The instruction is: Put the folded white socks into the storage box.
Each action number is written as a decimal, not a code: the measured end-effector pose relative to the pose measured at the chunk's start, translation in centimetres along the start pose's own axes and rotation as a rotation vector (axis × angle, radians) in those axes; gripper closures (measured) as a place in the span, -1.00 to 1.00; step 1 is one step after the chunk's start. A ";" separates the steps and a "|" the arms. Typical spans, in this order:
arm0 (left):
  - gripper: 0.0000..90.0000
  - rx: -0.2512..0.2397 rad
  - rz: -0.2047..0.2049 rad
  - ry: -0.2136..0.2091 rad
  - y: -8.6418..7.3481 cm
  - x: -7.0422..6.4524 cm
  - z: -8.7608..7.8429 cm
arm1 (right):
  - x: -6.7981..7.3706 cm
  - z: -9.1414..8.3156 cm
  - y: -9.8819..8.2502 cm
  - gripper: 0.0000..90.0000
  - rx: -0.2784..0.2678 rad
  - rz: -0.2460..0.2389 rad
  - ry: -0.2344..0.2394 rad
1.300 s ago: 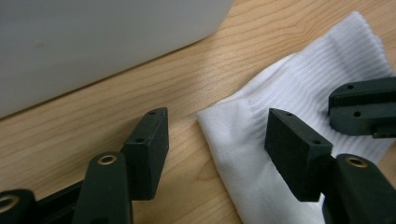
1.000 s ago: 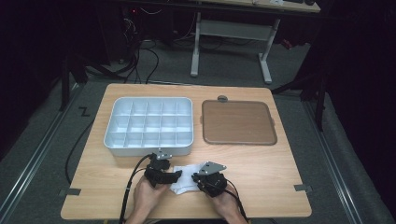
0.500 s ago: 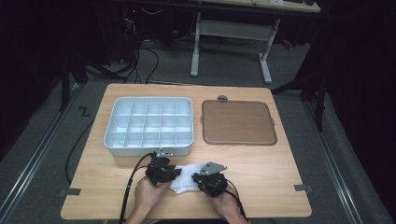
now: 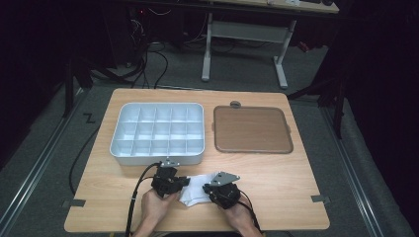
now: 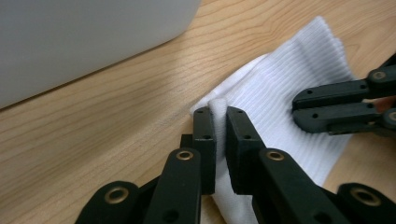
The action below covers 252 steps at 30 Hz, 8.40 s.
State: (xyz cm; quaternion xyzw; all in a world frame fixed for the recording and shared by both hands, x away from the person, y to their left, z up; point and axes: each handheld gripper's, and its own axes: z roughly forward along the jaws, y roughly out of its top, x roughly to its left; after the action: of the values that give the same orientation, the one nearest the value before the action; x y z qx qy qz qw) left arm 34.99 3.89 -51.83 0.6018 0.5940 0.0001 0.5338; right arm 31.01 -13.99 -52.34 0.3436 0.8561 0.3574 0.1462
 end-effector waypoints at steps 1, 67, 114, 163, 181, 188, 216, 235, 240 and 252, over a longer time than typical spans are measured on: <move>0.86 -0.004 -0.006 -0.008 0.1 -0.1 -0.2 | 0.0 0.0 0.0 0.90 0.002 0.000 0.000; 0.90 -0.095 -0.031 -0.045 1.8 -0.8 -2.9 | 0.5 -0.9 3.2 0.95 -0.005 -0.027 0.053; 0.89 -0.110 -0.038 -0.070 1.4 -1.3 -3.7 | -1.8 0.3 0.5 0.51 0.027 0.141 0.046; 0.89 -0.047 0.015 -0.096 1.3 -3.0 -2.3 | 0.4 1.9 2.6 0.54 0.060 0.039 0.108; 0.90 -0.047 0.007 -0.088 1.4 -2.7 -2.5 | -0.4 -1.3 2.1 0.33 -0.024 0.093 0.104; 0.89 -0.043 0.004 -0.086 1.4 -2.8 -2.5 | -1.7 -1.5 1.3 0.69 -0.009 0.116 0.070; 0.89 -0.045 0.065 -0.059 -0.5 -2.6 0.7 | -1.4 1.3 1.5 0.76 0.054 0.075 0.092; 0.64 -0.064 0.049 -0.097 -0.2 -2.6 0.0 | -0.6 -2.2 0.9 0.68 -0.029 0.085 0.107; 0.54 -0.065 0.044 -0.112 0.0 -2.6 -0.3 | -0.4 -2.8 1.1 0.67 -0.046 0.075 0.108; 0.35 -0.106 0.008 -0.155 0.9 -3.0 -1.6 | -0.6 -3.4 1.4 0.72 -0.056 0.080 0.094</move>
State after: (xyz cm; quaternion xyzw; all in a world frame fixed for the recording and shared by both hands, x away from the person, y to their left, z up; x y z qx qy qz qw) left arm 33.74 2.99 -48.69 0.5732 0.5478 -0.0130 0.6092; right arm 30.47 -15.41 -48.94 0.3563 0.8373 0.4023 0.1010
